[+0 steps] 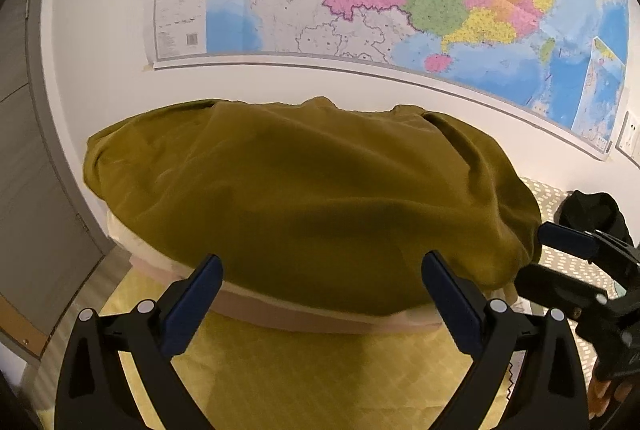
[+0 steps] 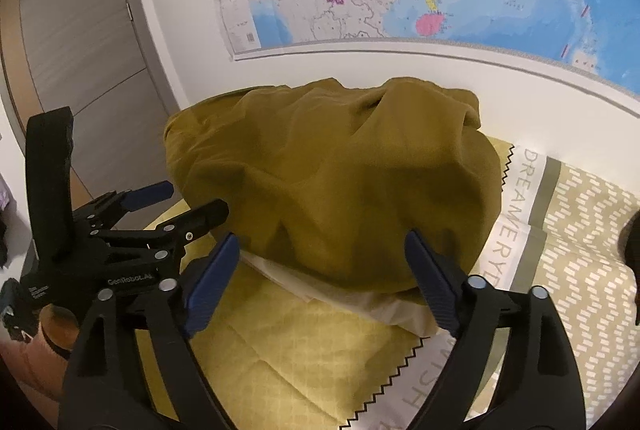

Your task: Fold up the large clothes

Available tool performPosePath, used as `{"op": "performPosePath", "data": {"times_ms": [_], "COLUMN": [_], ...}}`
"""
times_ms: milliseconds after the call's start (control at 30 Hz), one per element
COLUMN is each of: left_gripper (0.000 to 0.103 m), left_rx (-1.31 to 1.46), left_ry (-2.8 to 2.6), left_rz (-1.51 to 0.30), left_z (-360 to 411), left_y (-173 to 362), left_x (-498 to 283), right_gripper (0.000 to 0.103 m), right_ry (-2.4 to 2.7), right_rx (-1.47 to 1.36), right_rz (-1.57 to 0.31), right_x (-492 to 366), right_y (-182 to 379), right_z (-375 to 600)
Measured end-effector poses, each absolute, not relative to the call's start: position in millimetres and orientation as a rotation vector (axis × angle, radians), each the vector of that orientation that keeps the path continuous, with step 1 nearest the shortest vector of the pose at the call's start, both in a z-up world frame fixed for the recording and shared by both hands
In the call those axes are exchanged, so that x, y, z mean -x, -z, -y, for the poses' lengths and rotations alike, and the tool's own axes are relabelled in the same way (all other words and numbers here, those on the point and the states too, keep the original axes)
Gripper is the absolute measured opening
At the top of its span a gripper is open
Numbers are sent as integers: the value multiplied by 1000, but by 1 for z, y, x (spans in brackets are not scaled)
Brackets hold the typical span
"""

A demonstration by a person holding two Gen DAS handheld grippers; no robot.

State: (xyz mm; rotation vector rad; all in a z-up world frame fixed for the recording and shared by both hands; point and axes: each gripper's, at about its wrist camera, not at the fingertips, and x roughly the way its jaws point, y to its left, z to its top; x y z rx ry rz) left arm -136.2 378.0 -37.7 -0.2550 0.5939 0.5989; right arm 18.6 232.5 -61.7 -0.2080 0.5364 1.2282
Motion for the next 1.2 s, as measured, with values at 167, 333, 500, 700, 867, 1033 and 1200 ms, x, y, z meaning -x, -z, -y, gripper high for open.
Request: {"op": "performPosePath", "data": {"times_ms": [167, 333, 500, 700, 867, 1033, 1200], "left_gripper": [96, 96, 96, 96, 96, 96, 96], "left_rx": [274, 273, 280, 266, 258, 250, 241], "left_ry": [-609, -628, -648, -665, -688, -692, -712], "left_rz": [-585, -587, -577, -563, -550, -551, -554], "left_z": [-368, -359, -351, -342, -335, -326, -322], "left_y": [33, 31, 28, 23, 20, 21, 22], "left_x": [145, 151, 159, 167, 174, 180, 185], "right_gripper": [92, 94, 96, 97, 97, 97, 97], "right_ry": [-1210, -1220, -1222, -1220, -1222, -1218, -1214], "right_rx": [218, 207, 203, 198, 188, 193, 195], "right_rz": [-511, -506, -482, -466, -450, -430, -424], "right_x": [-10, -4, 4, 13, 20, 27, 33], "right_y": [62, 64, 65, 68, 67, 68, 70], "right_z": [-228, -220, -211, -201, -193, -186, -180]}}
